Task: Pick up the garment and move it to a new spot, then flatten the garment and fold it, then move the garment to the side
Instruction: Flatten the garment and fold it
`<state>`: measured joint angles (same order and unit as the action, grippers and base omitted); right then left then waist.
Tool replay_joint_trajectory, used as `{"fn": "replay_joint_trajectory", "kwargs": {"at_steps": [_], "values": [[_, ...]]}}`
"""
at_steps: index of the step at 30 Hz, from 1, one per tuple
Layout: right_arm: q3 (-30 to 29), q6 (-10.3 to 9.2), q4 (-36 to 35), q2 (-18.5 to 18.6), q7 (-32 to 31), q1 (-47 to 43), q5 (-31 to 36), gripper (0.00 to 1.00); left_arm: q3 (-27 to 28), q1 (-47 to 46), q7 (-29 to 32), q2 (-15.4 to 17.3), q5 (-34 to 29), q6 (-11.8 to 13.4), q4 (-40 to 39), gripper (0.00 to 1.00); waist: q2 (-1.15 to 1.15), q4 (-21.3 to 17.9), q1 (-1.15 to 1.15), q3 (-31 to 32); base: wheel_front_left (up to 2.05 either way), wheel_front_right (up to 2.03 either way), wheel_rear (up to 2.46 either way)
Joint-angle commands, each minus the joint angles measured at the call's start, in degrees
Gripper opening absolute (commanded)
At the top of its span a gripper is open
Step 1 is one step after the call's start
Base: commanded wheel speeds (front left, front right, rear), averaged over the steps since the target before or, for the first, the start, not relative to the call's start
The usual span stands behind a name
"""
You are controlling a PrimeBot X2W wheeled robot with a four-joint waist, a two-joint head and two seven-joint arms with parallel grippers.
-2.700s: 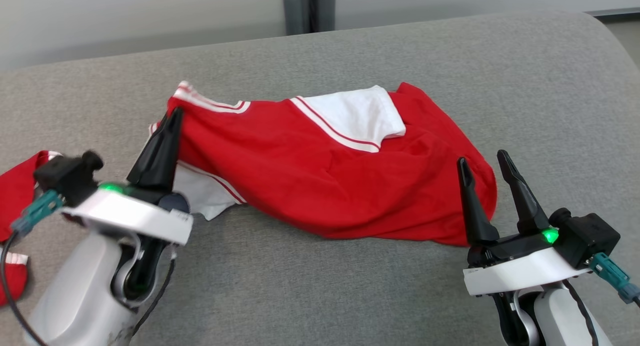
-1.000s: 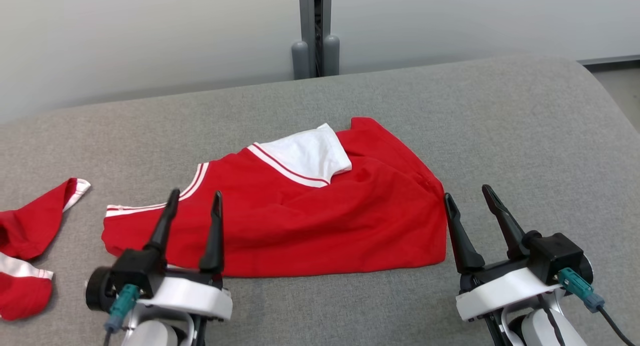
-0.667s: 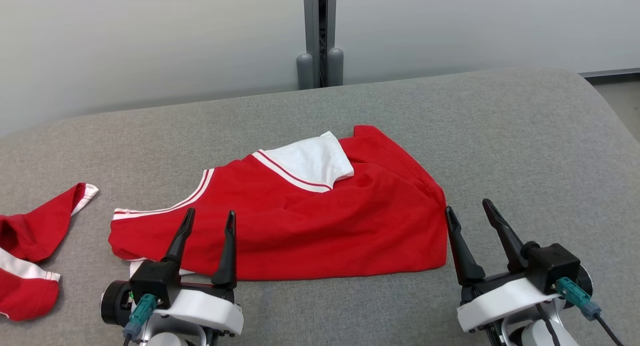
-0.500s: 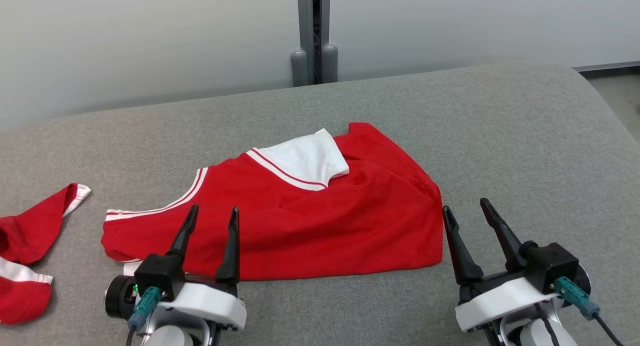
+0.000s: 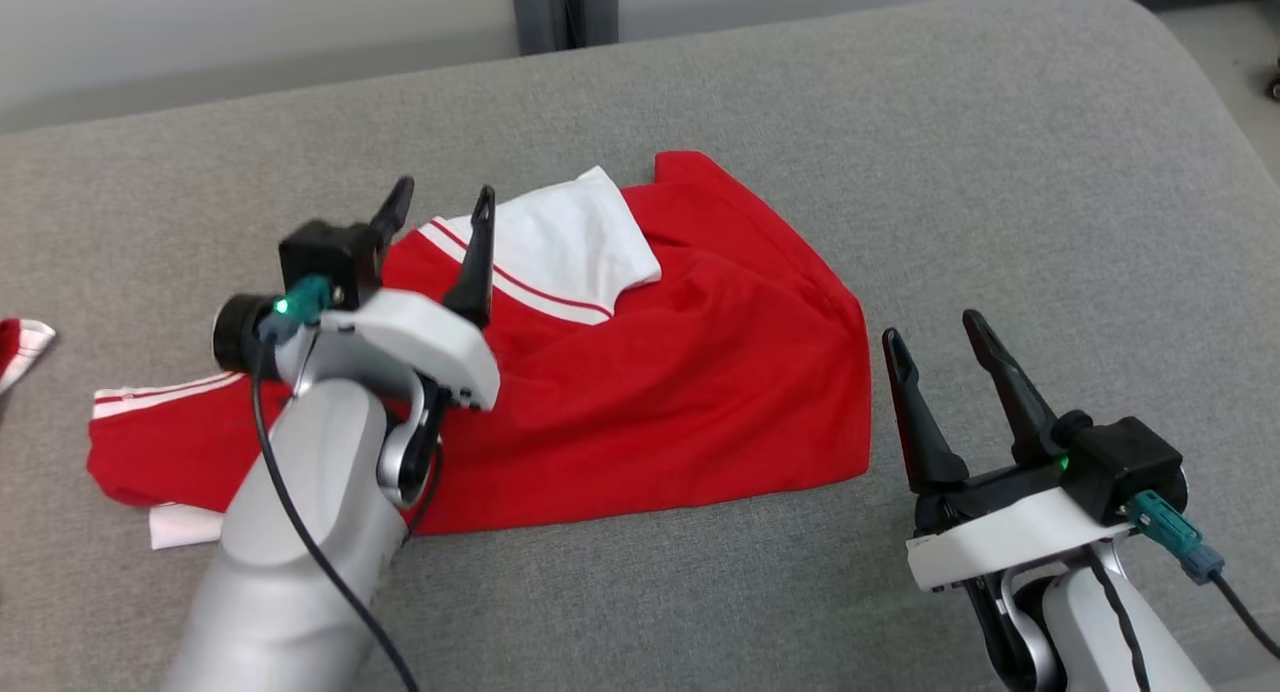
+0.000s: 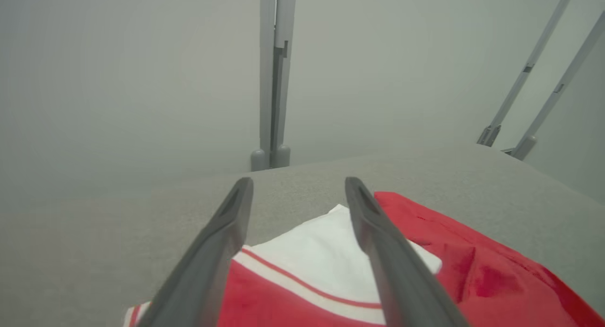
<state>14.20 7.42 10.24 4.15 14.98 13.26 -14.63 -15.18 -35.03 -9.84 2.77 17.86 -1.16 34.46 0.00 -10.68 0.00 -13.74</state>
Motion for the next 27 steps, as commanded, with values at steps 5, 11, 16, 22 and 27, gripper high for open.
{"fn": "replay_joint_trajectory", "kwargs": {"at_steps": [5, 11, 16, 22, 27], "values": [[0.01, 0.14, -0.99, 0.0, 0.29, 3.06, -0.63, 1.0, -4.72, -13.29, 4.09, 0.25, 2.62, -1.41, 8.82, 1.0, 0.0, -3.6, 0.0, -7.99, 0.0, 0.0, 0.0], [0.69, 0.14, -1.48, -0.4, 0.29, 5.49, -1.01, 1.0, -10.51, -23.58, 12.7, 0.25, 8.17, -0.28, 18.34, 1.0, 0.0, -5.91, 0.0, -12.49, 0.0, 0.0, 0.0], [0.81, 0.14, -1.61, -0.75, 0.29, 6.69, -1.26, 1.0, -15.79, -29.2, 18.67, 0.27, 10.7, 0.23, 23.17, 1.0, 0.0, -7.39, 0.0, -14.73, 0.0, 0.0, 0.0], [0.97, 0.13, -1.56, -1.0, 0.29, 7.38, -1.59, 1.0, -20.73, -33.12, 20.01, 0.26, 11.58, 1.87, 26.07, 1.0, 0.0, -8.54, 0.0, -16.06, 0.0, 0.0, 0.0], [0.91, 0.13, -1.66, -1.1, 0.29, 7.31, -1.88, 1.0, -23.79, -34.54, 21.75, 0.24, 11.17, 2.73, 28.48, 0.72, 0.0, -9.04, 0.0, -16.23, 0.0, 0.0, 0.0]]}}
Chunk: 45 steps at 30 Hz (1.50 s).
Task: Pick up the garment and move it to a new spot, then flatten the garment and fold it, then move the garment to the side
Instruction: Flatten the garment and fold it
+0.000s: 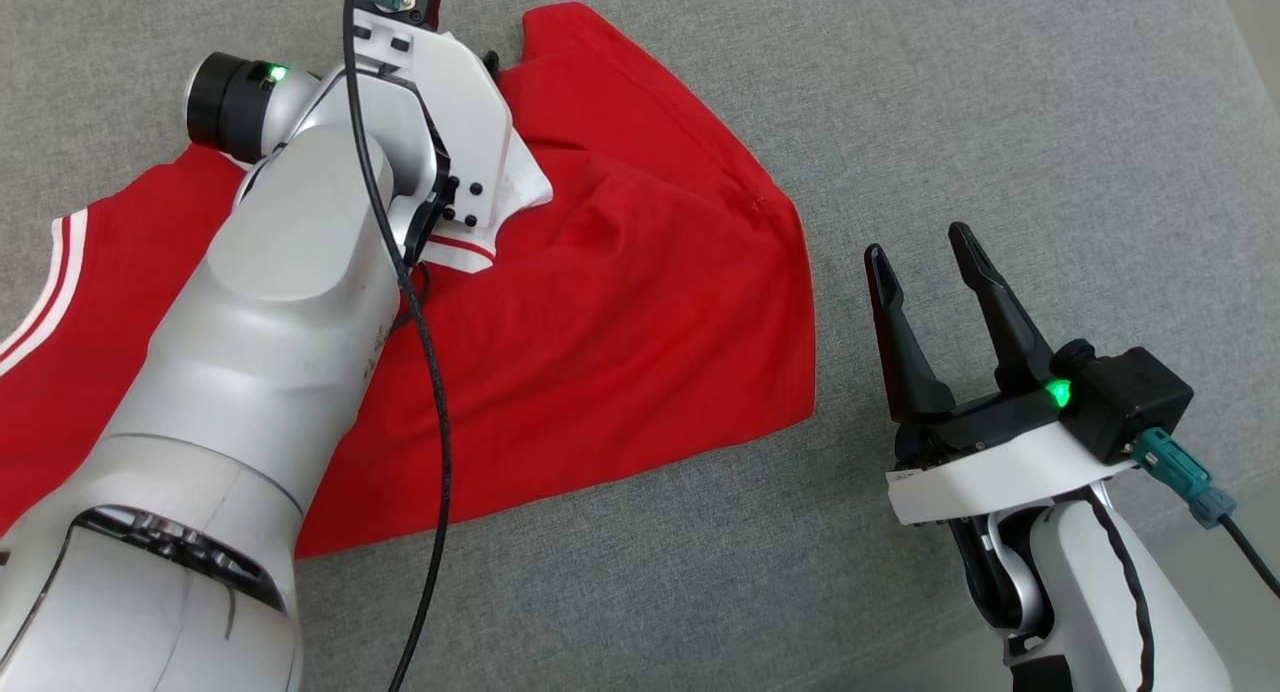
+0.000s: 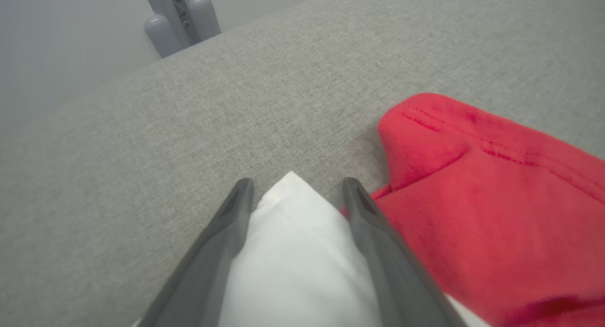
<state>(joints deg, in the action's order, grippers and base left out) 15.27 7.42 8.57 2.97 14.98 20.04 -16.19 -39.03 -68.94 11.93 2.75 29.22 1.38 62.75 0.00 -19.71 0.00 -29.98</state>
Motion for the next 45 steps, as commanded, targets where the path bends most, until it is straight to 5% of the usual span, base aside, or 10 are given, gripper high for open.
{"fn": "replay_joint_trajectory", "kwargs": {"at_steps": [1, 2, 3, 11, 16, 25, 30, 37, 45], "values": [[-0.2, 0.14, 0.0, 0.09, 0.29, 0.51, -0.39, 1.0, -0.49, -0.83, 0.27, 0.29, -0.23, 0.34, 0.73, 0.42, 0.0, -0.09, 0.0, 0.02, 0.0, 0.0, 0.0], [-0.23, 0.14, -0.02, 0.06, 0.29, 0.49, -0.42, 1.0, -0.89, -0.9, 0.55, 0.32, -0.16, 0.61, 1.23, 0.07, 0.0, -0.15, 0.0, 0.07, 0.0, 0.0, 0.0], [-0.29, 0.14, -0.02, 0.05, 0.29, 0.46, -0.45, 1.0, -1.16, -0.93, 0.45, 0.33, 0.12, 0.87, 1.6, 0.0, 0.0, -0.19, 0.0, 0.13, 0.0, 0.0, 0.0], [-0.76, 0.14, -0.11, 0.02, 0.29, -0.19, -0.14, 1.0, -2.22, -1.15, -3.39, 0.28, 2.48, 1.42, 1.75, 0.0, 0.0, 0.66, 0.0, 1.34, 0.0, 0.0, 0.0], [-1.83, 0.13, -0.31, 0.07, 0.29, -0.91, 0.79, 1.0, -0.83, -2.07, -13.2, 0.29, 4.29, 2.75, -0.59, 0.0, 0.0, 2.95, 0.0, 2.83, 0.0, 0.0, 0.0], [-3.35, 0.13, 0.09, 1.57, 0.29, -4.02, 1.46, 1.0, 6.33, 1.81, -26.04, 5.32, 9.47, -1.02, -6.61, 0.0, 0.0, 8.87, 0.0, 8.3, 0.0, 0.0, 0.0], [-3.8, 0.13, 0.33, 1.69, 0.29, -5.51, 1.58, 1.0, 11.55, 9.01, -27.08, 10.98, 12.17, -1.93, -16.39, 0.0, 0.0, 10.84, 0.0, 10.93, 0.0, 0.0, 0.0], [-4.8, 0.13, 1.24, 2.23, 0.29, -7.28, 1.17, 1.0, 17.82, 27.04, -27.16, 16.45, 13.3, 2.09, -36.87, 0.0, 0.0, 12.83, 0.0, 13.28, 0.0, 0.0, 0.0], [-5.24, 0.13, 4.03, 2.63, 0.29, -7.13, -0.89, 1.0, 21.81, 43.67, -27.18, 16.4, 14.03, 6.12, -53.8, 0.0, 0.0, 13.66, 0.0, 14.2, 0.0, 0.0, 0.0]]}}
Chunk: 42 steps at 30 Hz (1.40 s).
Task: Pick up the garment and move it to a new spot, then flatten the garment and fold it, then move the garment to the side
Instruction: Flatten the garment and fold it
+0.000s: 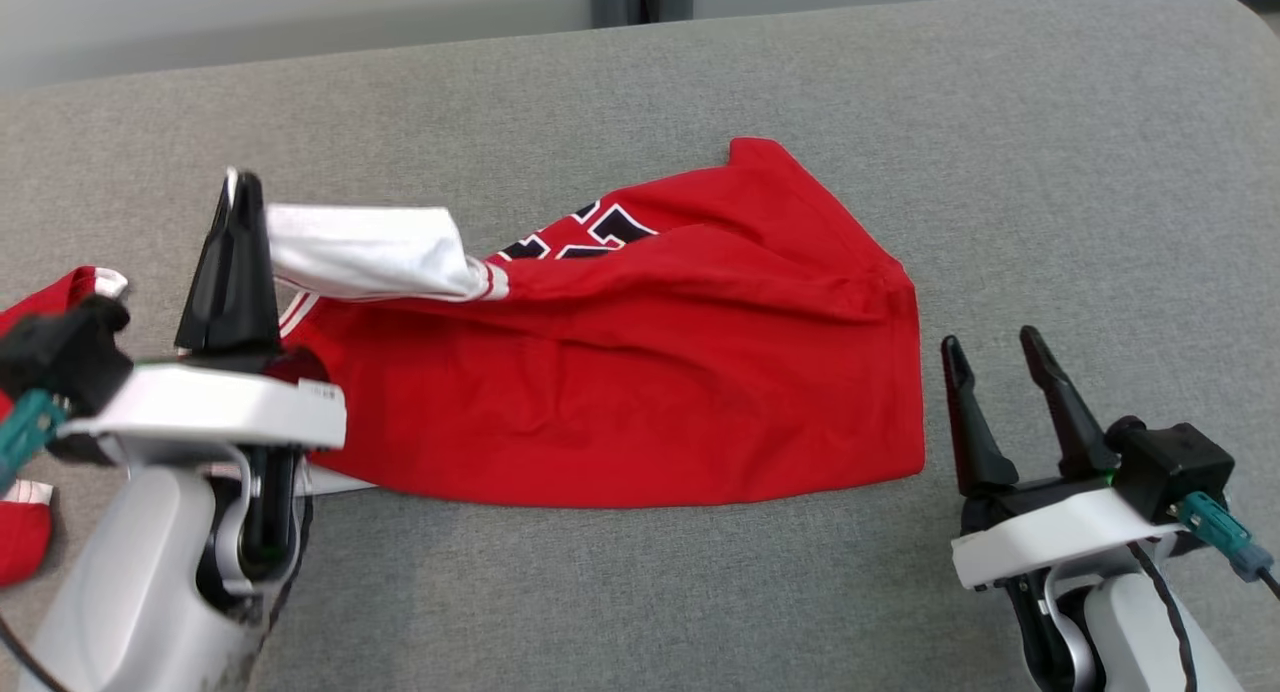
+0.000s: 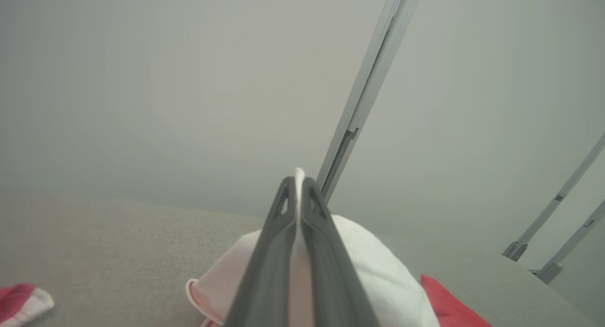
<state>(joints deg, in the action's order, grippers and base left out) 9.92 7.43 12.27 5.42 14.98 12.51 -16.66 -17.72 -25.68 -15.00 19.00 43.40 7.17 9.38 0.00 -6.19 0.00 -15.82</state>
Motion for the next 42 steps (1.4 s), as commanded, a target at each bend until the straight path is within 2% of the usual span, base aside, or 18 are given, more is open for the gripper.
{"fn": "replay_joint_trajectory", "kwargs": {"at_steps": [1, 4, 7, 8, 14, 20, 21, 22, 24, 28, 33, 42], "values": [[0.53, 0.12, 0.68, 0.27, 0.29, 0.94, -1.52, 1.0, 1.09, 2.12, -0.26, -0.08, -0.35, 0.84, -2.2, 0.0, 0.0, 0.34, 0.0, 0.11, 0.0, 0.0, 0.0], [1.93, 0.11, 2.93, 1.92, 0.28, 2.68, -4.84, 1.0, 2.1, 5.91, -0.26, -0.6, -1.43, 2.02, -6.51, 0.0, 0.0, 1.1, 0.0, 0.1, 0.0, 0.0, 0.0], [3.23, 0.08, 8.02, 3.45, 0.29, 6.0, -7.04, 1.0, 2.19, 7.7, -0.16, -1.31, -2.25, 2.65, -8.97, 0.0, 0.0, 2.24, 0.0, -0.4, 0.0, 0.0, 0.0], [4.69, 0.08, 11.96, 4.34, 0.29, 8.96, -8.59, 1.0, 1.89, 8.04, -0.15, -1.62, -2.5, 2.81, -9.75, 0.0, 0.0, 3.07, 0.0, -0.91, 0.0, 0.0, 0.0], [9.76, 0.08, 21.51, 6.62, 0.28, 16.52, -13.6, 1.0, 1.17, 7.07, 0.09, -2.4, -3.1, 3.06, -10.51, 0.0, 0.0, 5.25, 0.0, -2.57, 0.0, 0.0, 0.0], [14.45, 0.08, 26.71, 7.67, 0.29, 20.22, -17.52, 1.0, 0.81, 6.5, 0.32, -2.2, -3.34, 3.49, -11.23, 0.0, 0.0, 6.48, 0.0, -3.38, 0.0, 0.0, 0.0], [15.05, 0.08, 26.97, 7.78, 0.29, 20.59, -18.02, 0.84, 0.83, 6.43, 0.37, -2.14, -3.37, 3.62, -11.35, 0.0, 0.0, 6.6, 0.0, -3.47, 0.0, 0.0, 0.0], [15.59, 0.08, 27.11, 8.01, 0.29, 21.04, -18.31, 0.44, 0.82, 6.39, 0.44, -2.06, -3.46, 3.63, -11.41, 0.0, 0.0, 6.69, 0.0, -3.56, 0.0, 0.0, 0.0], [16.21, 0.08, 26.48, 8.45, 0.29, 21.51, -18.43, 0.0, 0.87, 6.34, 0.49, -2.08, -3.42, 3.72, -11.6, 0.0, 0.0, 6.75, 0.0, -3.67, 0.0, 0.0, 0.0], [15.36, 0.08, 23.3, 9.2, 0.29, 21.94, -17.14, 0.0, 1.63, 5.97, 0.32, -1.75, -3.68, 3.79, -12.04, 0.0, 0.0, 6.46, 0.0, -3.41, 0.0, 0.0, 0.0], [13.09, 0.08, 16.08, 10.61, 0.29, 21.25, -15.38, 0.0, 3.75, 3.5, -0.08, -0.9, -4.7, 2.71, -13.47, 0.0, 0.0, 5.48, 0.0, -1.77, 0.0, 0.0, 0.0], [12.03, 0.08, 5.92, 14.65, 0.29, 23.44, -15.5, 0.0, 6.48, -6.91, 1.63, 1.05, -2.48, -1.46, -14.71, 0.0, 0.0, 2.96, 0.0, 3.18, 0.0, 0.0, 0.0]]}}
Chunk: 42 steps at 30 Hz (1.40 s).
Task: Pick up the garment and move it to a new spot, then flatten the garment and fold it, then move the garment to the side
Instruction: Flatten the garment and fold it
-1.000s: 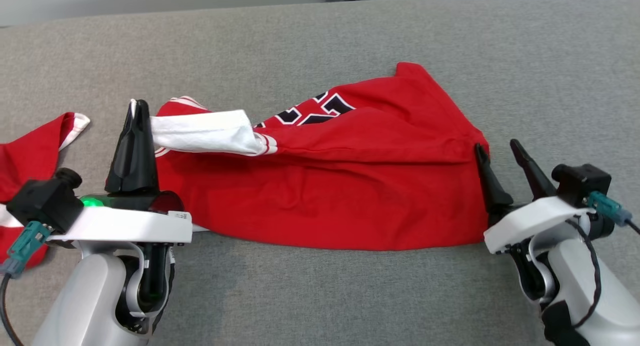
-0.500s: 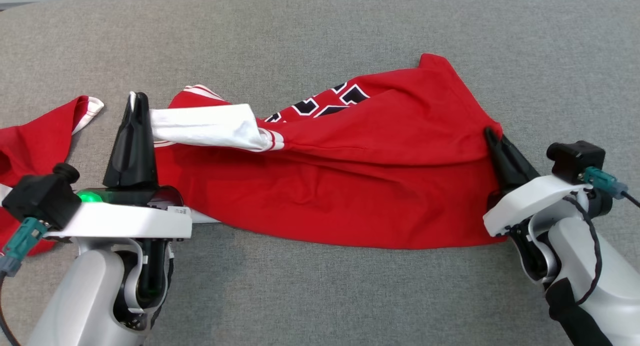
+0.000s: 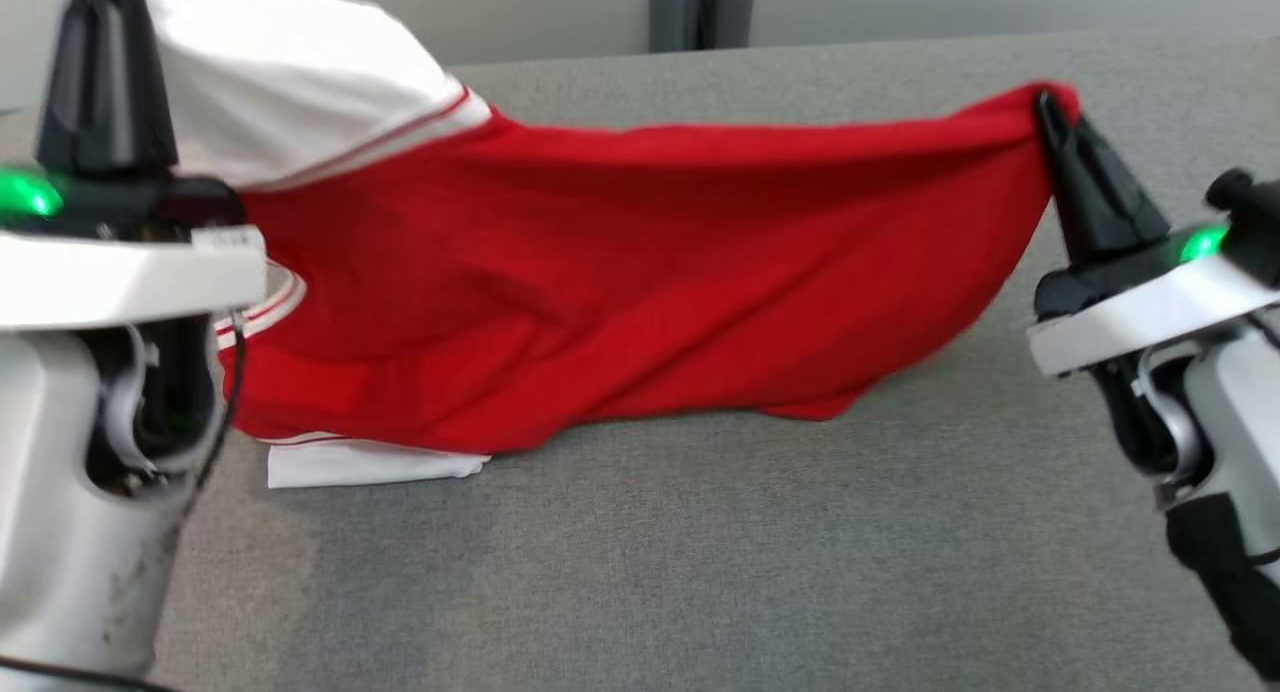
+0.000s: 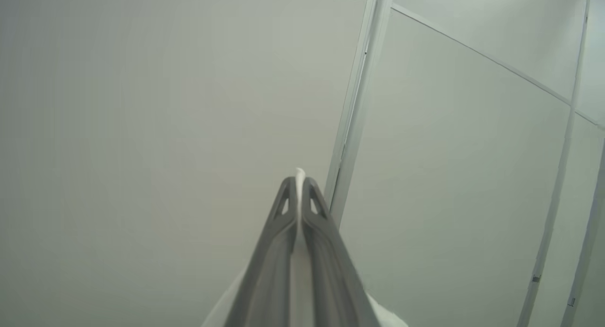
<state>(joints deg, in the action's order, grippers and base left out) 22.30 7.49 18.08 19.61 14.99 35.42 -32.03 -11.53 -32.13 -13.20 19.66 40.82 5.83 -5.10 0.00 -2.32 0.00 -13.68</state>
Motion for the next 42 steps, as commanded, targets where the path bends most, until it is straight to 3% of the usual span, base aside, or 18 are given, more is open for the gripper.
{"fn": "replay_joint_trajectory", "kwargs": {"at_steps": [1, 9, 17, 22, 25, 28, 32, 36, 39, 42], "values": [[-0.25, 0.02, -0.86, 1.25, 0.27, 1.11, -0.4, 0.0, 0.38, -2.07, 0.52, 0.86, 0.26, -0.53, -0.23, 0.0, 0.0, -1.24, 0.0, 1.71, 0.0, 0.0, 0.0], [3.85, 0.02, -7.44, 8.57, 0.28, 9.02, -2.32, 0.0, 0.17, -13.97, 5.86, 3.03, 0.98, -2.15, -0.7, 0.0, 0.0, -3.8, 0.0, 7.04, 0.0, 0.0, 0.0], [6.25, 0.02, -8.79, 15.25, -0.43, 18.5, -3.48, 0.0, -1.45, -22.92, 10.38, 4.18, -0.04, -2.09, 1.08, 0.0, 0.0, -4.38, 0.0, 9.57, 0.0, 0.0, 0.0], [7.71, 0.02, -6.98, 17.36, -4.28, 23.08, -4.81, 0.0, -3.15, -27.7, 17.25, 3.87, 2.41, -1.99, 5.36, 0.0, 0.0, -4.04, 0.0, 8.02, 0.0, 0.0, 0.0], [9.84, 0.02, -3.62, 16.81, -6.47, 26.21, -5.85, 0.0, -4.62, -30.94, 19.84, 2.98, 2.93, -2.48, 9.69, 0.0, 0.0, -3.6, 0.0, 5.34, 0.0, 0.0, 0.0], [12.2, 0.02, 2.03, 15.14, -6.93, 30.76, -5.6, 0.0, -7.4, -36.1, 19.01, 2.52, -1.12, -3.1, 16.24, 0.0, 0.0, -2.97, 0.0, 1.67, 0.0, 0.0, 0.0], [14.19, 0.02, 11.53, 11.04, -4.36, 39.33, -3.86, 0.0, -11.02, -45.36, 13.43, 0.99, -8.57, -3.13, 27.23, 0.0, 0.0, -2.21, 0.0, -4.72, 0.0, 0.0, 0.0], [15.62, 0.02, 21.29, 4.46, -1.09, 49.39, -1.07, 0.0, -14.61, -55.46, 5.87, 0.17, -15.84, -3.7, 38.27, 0.0, 0.0, -3.05, 0.0, -10.61, 0.0, 0.0, 0.0], [12.39, 0.01, 26.35, 1.6, 0.22, 57.34, 3.78, 0.0, -16.21, -63.7, 0.04, -1.11, -20.2, -3.32, 44.78, 0.0, 0.0, -3.41, 0.0, -14.55, 0.0, 0.0, 0.0], [7.65, 0.01, 24.73, 0.84, 0.24, 60.42, 8.72, 0.0, -16.6, -68.44, -1.57, -2.36, -22.47, -3.03, 46.52, 0.0, 0.0, -2.77, 0.0, -17.82, 0.0, 0.0, 0.0]]}}
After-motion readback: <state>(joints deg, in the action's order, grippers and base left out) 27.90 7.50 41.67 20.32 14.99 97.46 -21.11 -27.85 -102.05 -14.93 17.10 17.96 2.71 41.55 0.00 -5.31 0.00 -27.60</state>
